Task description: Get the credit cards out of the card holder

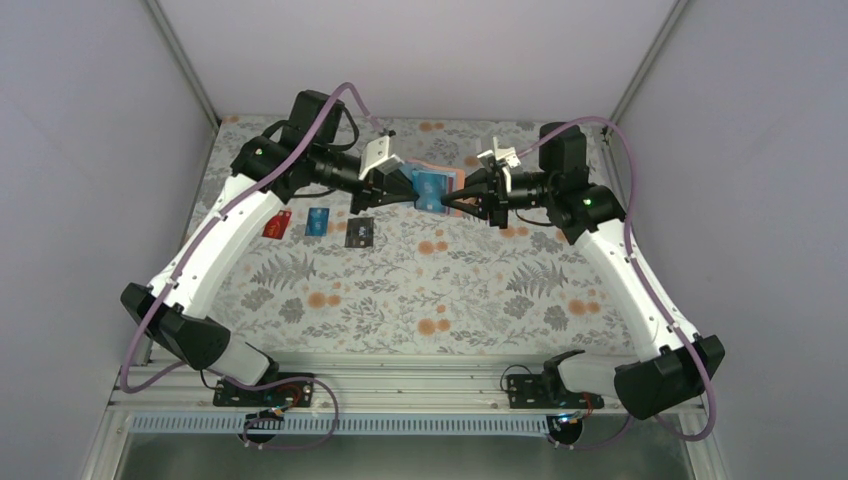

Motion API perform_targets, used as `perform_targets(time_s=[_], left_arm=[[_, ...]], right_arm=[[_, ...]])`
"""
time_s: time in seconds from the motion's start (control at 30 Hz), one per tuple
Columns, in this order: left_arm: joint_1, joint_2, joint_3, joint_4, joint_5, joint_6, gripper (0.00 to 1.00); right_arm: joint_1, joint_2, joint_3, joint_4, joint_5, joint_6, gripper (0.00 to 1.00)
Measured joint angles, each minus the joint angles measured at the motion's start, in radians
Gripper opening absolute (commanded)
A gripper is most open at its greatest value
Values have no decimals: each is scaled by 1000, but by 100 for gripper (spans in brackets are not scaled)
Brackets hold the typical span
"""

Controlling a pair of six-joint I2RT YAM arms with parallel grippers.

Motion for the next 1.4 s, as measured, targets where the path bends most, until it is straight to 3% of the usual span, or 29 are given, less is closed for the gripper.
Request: perform_targets(time_s=[0.17, 0.23, 0.37, 0.43, 0.53, 0.83, 1.0, 1.4], left_arm=[[-9, 9, 0, 15, 4, -27, 10], [-10, 16, 3, 18, 16, -32, 4], [-10, 23, 19, 2, 50, -44, 2], [-10, 26, 38, -20, 67, -40, 2], [-11, 27, 56, -39, 74, -26, 2], [32, 11, 59, -59, 43, 7, 2], [47, -2, 58, -76, 23, 29, 2], [82, -9, 51, -84, -4, 53, 2]], right_arm=[[-3, 0, 0, -3, -1, -3, 8], [-4, -2, 0, -6, -1, -3, 8], [-8, -11, 0, -11, -4, -4, 8], [-8, -16, 1, -8, -13, -6, 11], [-7, -21, 5, -5, -24, -6, 24], [-1, -21, 5, 10, 8, 2, 27], [-2, -21, 5, 26, 34, 25, 5], [-8, -22, 2, 58, 109, 74, 4]])
